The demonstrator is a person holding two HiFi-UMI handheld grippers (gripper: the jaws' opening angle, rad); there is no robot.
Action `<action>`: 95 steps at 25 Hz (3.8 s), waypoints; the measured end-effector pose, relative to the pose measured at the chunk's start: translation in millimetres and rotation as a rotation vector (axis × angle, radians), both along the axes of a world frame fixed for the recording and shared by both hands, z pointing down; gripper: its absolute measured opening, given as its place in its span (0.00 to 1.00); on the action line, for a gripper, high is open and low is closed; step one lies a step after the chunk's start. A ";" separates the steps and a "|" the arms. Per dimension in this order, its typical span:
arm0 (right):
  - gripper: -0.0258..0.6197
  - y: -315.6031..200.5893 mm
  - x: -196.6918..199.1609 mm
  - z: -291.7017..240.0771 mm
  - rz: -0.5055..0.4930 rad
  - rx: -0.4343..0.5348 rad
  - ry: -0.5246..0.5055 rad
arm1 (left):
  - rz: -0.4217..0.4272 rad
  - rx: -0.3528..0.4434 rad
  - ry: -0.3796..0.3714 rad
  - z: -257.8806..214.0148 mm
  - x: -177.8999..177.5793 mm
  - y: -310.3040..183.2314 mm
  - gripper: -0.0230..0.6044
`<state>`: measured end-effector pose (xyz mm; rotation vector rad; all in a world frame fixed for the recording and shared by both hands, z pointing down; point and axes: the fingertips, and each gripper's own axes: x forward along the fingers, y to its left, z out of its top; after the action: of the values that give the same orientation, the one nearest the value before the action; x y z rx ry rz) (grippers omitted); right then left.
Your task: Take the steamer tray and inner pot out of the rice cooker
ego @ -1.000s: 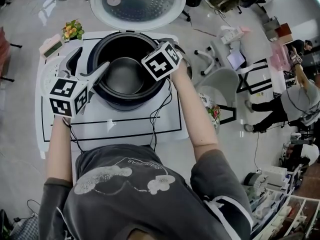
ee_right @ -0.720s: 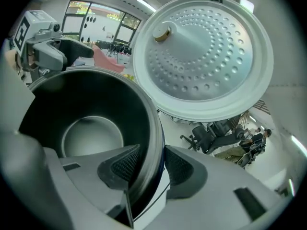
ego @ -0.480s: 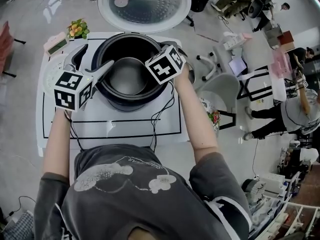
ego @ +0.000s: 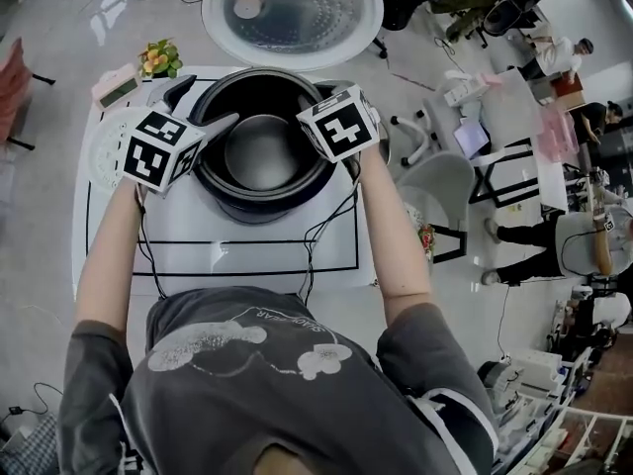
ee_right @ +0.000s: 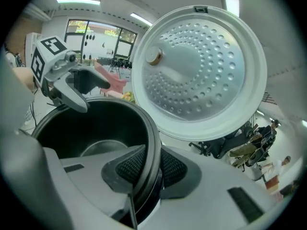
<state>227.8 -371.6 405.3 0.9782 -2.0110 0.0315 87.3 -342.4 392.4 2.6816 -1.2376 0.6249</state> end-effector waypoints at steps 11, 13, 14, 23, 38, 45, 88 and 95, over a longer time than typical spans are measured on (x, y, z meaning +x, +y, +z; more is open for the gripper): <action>0.18 8.9 -9.2 -30.3 -0.046 0.044 -0.151 | 0.069 -0.128 -0.131 24.4 12.2 -14.0 0.70; 0.18 8.7 -8.8 -32.0 -0.044 0.037 -0.187 | 0.072 -0.154 -0.136 29.1 11.4 -13.8 0.70; 0.18 8.6 -8.6 -32.6 -0.043 0.033 -0.203 | 0.072 -0.164 -0.135 30.7 10.9 -13.4 0.70; 0.17 9.5 -7.6 -52.2 -0.048 0.054 -0.296 | 0.048 -0.154 -0.154 22.3 10.3 -13.9 0.67; 0.17 15.3 -12.5 -84.4 -0.042 0.074 -0.445 | -0.085 -0.241 -0.094 0.5 -1.2 -13.9 0.09; 0.16 35.8 -23.6 -134.1 -0.067 0.199 -0.462 | -0.109 -0.131 -0.039 -47.5 -12.0 -6.2 0.07; 0.17 233.2 -253.5 -16.3 0.027 0.025 -0.474 | -0.081 -0.336 -0.114 54.9 -247.8 200.8 0.07; 0.17 229.3 -253.1 31.7 0.037 -0.041 -0.425 | -0.087 -0.406 -0.129 95.0 -247.2 201.3 0.08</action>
<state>-25.3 -142.3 437.0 1.0475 -2.3642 0.3246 -159.9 -141.1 487.4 2.2734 -1.1064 0.9353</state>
